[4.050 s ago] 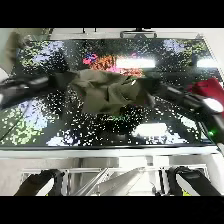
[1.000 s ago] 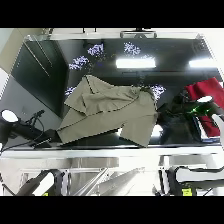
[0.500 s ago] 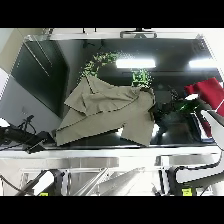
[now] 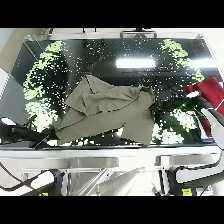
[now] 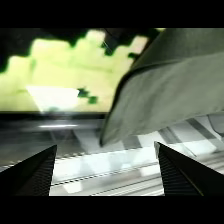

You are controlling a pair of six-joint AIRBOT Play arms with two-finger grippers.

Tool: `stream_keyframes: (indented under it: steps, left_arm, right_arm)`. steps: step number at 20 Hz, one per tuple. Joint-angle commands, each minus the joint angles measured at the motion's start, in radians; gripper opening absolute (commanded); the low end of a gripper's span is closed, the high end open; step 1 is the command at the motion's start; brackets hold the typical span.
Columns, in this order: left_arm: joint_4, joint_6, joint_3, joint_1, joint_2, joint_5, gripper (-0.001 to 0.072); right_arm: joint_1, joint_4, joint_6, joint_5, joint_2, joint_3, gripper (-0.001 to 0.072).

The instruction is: Fold the shirts.

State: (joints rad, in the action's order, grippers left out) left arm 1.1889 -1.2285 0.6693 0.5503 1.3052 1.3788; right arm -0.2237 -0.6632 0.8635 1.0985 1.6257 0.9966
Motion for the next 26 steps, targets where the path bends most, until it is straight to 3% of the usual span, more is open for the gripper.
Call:
stream_keyframes:
  steps: [1,3,5,6,14,15,16,17,19,23,26]
  left_arm:
    - [-0.068,0.05,-0.002,-0.006,0.07,-0.099,0.0677]
    - [-0.103,0.061,-0.001,-0.005,0.091,-0.124,0.065]
    - [-0.199,0.127,-0.001,-0.005,0.096,-0.129,0.0279]
    - [-0.225,0.152,-0.001,-0.006,0.095,-0.125,0.0191]
    - [-0.224,0.163,-0.106,-0.006,0.095,-0.167,0.0181]
    - [-0.225,0.163,-0.102,-0.005,0.095,-0.155,0.0072]
    - [-0.226,0.162,-0.091,-0.006,0.095,-0.137,0.0023]
    - [-0.242,0.163,-0.077,-0.005,0.095,-0.115,0.0024]
    - [-0.306,0.169,-0.046,-0.005,0.095,-0.074,0.0025]
    - [-0.637,0.3,0.053,-0.006,0.089,0.082,0.0024]
    - [-1.076,0.447,0.118,-0.006,0.017,0.277,0.0023]
  right_arm:
    - [0.002,0.006,0.001,0.002,0.0,0.002,0.0226]
    - [0.002,0.022,0.0,0.002,0.0,0.002,0.0226]
    - [0.002,0.03,0.0,0.002,0.0,0.002,0.0227]
    - [0.002,0.032,0.0,0.002,0.0,0.002,0.0226]
    - [0.002,0.032,0.0,-0.023,0.0,0.002,0.0226]
    - [0.001,0.032,0.0,-0.026,0.0,0.002,0.0226]
    - [0.001,0.032,0.0,-0.026,0.0,0.002,0.0225]
    - [0.001,0.032,0.0,-0.024,0.0,0.002,0.0224]
    - [0.001,0.033,-0.003,-0.023,0.0,0.002,0.0022]
    - [-0.006,0.069,-0.003,0.11,-0.034,0.03,0.0021]
    - [-0.053,0.305,-0.003,0.302,-0.178,0.098,0.002]
